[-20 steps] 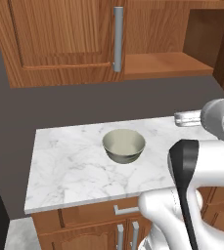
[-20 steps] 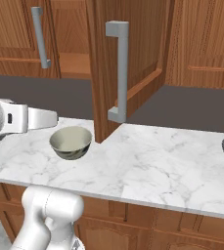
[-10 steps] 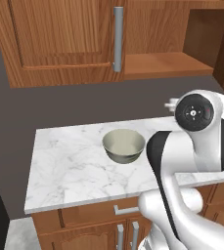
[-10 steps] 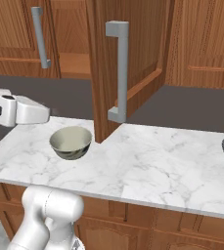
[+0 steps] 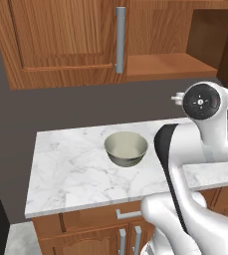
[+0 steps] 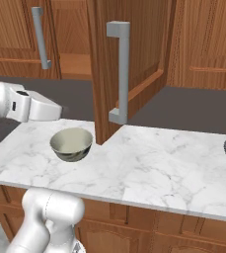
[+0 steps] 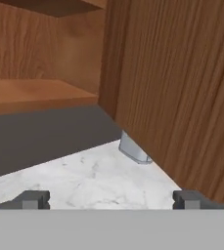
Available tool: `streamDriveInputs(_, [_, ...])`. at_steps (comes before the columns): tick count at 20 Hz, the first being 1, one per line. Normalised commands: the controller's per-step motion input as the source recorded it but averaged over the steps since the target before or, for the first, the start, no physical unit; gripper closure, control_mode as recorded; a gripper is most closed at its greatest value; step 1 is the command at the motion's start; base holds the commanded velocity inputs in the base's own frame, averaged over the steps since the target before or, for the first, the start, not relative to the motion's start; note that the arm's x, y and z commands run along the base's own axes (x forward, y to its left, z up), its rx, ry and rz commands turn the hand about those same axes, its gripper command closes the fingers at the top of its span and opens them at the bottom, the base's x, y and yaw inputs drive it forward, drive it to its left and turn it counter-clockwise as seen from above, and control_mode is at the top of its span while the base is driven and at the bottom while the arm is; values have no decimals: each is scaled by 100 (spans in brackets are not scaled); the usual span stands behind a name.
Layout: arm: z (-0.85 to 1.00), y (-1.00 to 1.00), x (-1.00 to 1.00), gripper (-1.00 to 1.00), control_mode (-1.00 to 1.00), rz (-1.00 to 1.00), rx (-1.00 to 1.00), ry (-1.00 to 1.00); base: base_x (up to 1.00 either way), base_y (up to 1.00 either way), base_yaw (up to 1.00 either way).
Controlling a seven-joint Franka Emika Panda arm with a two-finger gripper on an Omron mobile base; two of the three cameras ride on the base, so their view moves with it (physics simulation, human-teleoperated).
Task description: Open the cabinet. Pick the kiwi and tangerine from the cabinet and place them into the bowl. Then close the cabinet.
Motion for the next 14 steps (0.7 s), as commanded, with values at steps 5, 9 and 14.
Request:
streamDriveInputs(5, [9,-54,32,-100,-100,-3,10,-2,0,0,0])
streamDriveInputs(9, [12,-62,5,-100,-100,-1,10,-4,0,0,0])
streamDriveInputs(14, [3,-69,0,-100,-100,-1,7,-8,0,0,0])
